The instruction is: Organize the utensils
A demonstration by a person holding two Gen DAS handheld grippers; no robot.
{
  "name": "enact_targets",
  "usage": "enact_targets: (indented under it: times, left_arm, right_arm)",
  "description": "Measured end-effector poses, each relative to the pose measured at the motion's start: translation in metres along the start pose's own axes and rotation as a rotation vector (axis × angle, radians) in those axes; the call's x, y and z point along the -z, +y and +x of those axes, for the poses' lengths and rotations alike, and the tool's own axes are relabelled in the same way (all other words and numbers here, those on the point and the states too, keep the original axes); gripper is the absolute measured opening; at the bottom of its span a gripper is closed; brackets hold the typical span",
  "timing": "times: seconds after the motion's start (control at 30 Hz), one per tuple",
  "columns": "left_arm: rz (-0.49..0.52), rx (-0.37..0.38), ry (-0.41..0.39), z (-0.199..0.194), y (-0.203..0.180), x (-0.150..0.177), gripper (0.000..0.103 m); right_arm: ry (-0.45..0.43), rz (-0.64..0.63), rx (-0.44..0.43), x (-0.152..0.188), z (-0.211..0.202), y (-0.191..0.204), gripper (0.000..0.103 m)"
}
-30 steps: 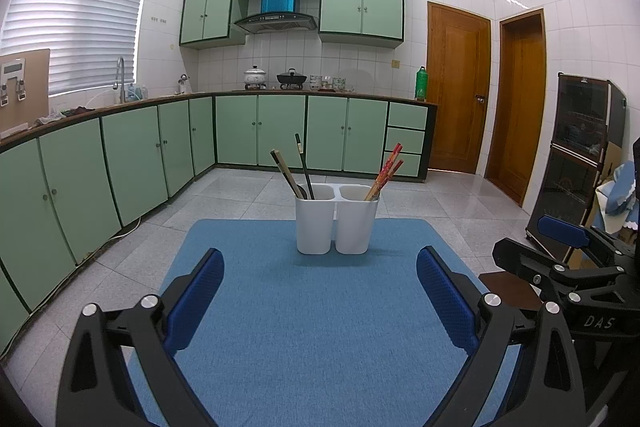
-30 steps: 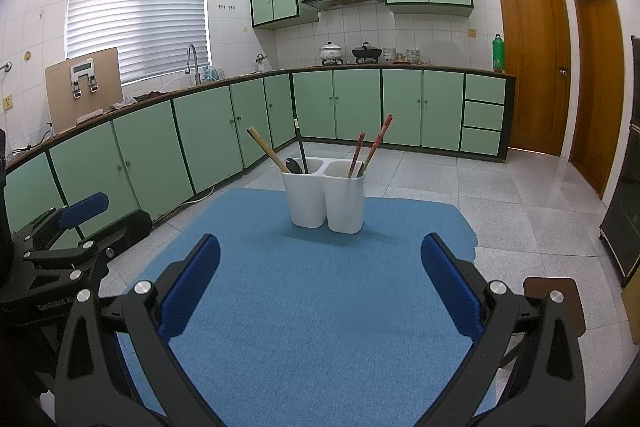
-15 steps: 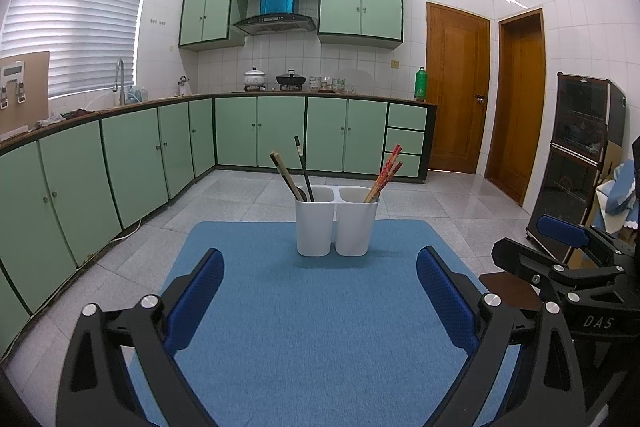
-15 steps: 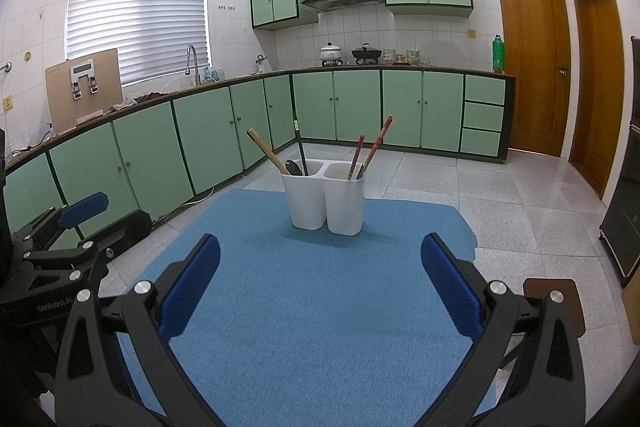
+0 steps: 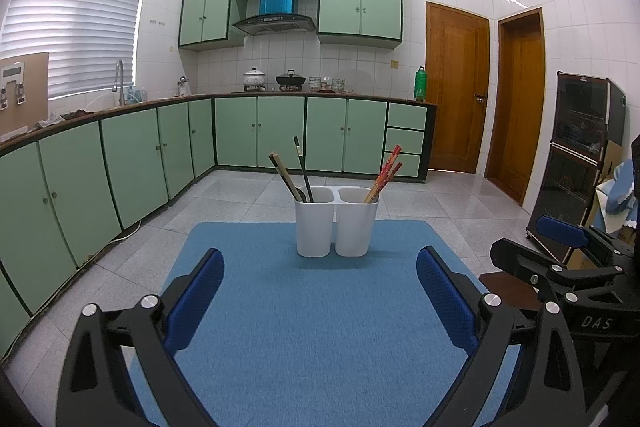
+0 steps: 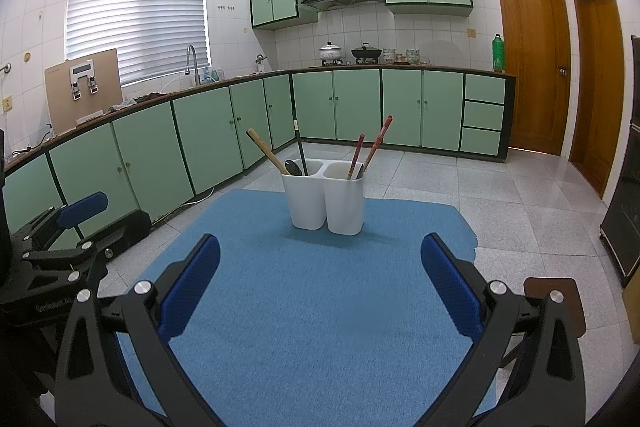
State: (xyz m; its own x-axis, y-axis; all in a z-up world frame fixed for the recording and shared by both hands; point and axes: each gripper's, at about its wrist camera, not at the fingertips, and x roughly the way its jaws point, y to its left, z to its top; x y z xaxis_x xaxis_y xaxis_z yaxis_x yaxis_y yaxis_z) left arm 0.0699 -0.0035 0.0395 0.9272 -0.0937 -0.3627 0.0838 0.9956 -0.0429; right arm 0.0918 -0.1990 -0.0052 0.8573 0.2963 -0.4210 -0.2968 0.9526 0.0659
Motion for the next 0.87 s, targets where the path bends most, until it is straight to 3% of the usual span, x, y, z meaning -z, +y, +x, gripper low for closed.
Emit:
enact_targets:
  times: [0.87]
  left_arm:
    - [-0.004, -0.005, 0.014, 0.0021, 0.0010, 0.0015, 0.095]
  right_arm:
    - [0.012, 0.009, 0.002, 0.0012, 0.0072, -0.0034, 0.098]
